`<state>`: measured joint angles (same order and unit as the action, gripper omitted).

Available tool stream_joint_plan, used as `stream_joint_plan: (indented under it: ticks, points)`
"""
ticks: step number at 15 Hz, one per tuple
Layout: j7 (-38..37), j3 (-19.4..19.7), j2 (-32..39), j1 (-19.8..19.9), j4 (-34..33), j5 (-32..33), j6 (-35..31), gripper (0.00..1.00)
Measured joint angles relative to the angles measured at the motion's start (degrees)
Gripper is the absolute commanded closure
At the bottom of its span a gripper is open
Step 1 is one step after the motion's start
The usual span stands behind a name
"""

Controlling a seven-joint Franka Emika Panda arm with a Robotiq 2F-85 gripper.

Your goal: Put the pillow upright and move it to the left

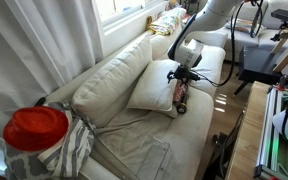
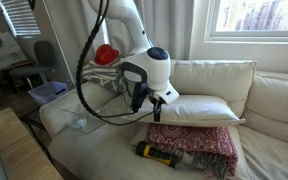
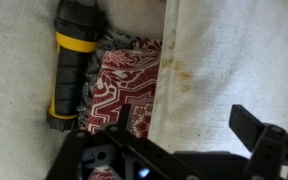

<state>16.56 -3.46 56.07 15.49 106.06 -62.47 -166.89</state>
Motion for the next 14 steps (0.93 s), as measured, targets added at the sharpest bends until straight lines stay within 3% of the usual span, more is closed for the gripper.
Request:
stream_joint_plan:
  ticks: [4, 5, 7, 11, 14]
  points:
    - [7.48, -5.33, 7.01, 5.74, -7.66, -4.33, -3.06, 0.04]
    - [9.50, -6.81, 8.76, 6.98, -9.73, -5.61, -4.46, 0.26]
    - [13.28, -9.83, 11.95, 9.26, -13.81, -8.07, -7.32, 0.30]
    - [17.69, -13.93, 16.27, 12.04, -19.47, -10.40, -9.54, 0.61]
    - [17.71, -14.25, 17.22, 12.14, -20.29, -10.42, -10.55, 0.80]
